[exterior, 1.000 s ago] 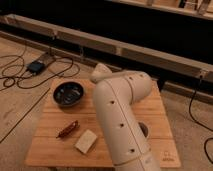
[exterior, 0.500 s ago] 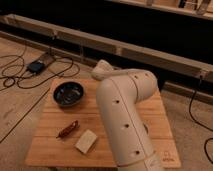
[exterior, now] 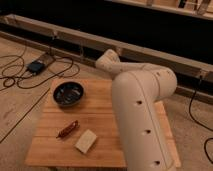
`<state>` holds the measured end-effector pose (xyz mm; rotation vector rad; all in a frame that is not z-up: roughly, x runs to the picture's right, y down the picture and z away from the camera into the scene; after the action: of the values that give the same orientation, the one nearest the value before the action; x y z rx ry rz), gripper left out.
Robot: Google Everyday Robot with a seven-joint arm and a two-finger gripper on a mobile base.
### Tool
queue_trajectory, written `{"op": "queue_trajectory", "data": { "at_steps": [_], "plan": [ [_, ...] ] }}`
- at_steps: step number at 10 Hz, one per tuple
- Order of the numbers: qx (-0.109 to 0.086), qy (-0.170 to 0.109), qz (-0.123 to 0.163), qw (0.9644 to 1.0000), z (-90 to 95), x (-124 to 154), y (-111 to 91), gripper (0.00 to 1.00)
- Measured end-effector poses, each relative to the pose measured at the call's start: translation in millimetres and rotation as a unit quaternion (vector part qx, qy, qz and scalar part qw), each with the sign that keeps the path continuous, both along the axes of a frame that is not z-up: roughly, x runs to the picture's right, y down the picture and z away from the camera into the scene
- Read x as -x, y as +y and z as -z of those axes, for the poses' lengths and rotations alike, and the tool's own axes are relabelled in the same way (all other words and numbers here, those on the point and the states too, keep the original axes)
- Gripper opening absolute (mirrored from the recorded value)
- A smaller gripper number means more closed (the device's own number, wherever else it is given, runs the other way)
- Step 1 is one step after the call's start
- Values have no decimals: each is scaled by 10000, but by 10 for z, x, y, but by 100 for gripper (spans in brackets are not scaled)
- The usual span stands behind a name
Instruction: Stand the bottle upright
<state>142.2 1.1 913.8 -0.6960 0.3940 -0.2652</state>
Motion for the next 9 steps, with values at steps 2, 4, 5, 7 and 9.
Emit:
{"op": "queue_trajectory", "data": {
  "at_steps": [2, 4, 5, 7, 9],
  "plan": [
    [32, -492, -258, 9985, 134, 57, -82, 9],
    [196, -1252, -613, 9900, 284, 185, -136, 9],
    [256, -1466, -718, 9862, 334, 211, -156, 9],
    [438, -1928, -1002, 9751, 438, 228, -186, 9],
    [614, -2242, -1241, 9647, 485, 223, -185, 9]
  ]
}}
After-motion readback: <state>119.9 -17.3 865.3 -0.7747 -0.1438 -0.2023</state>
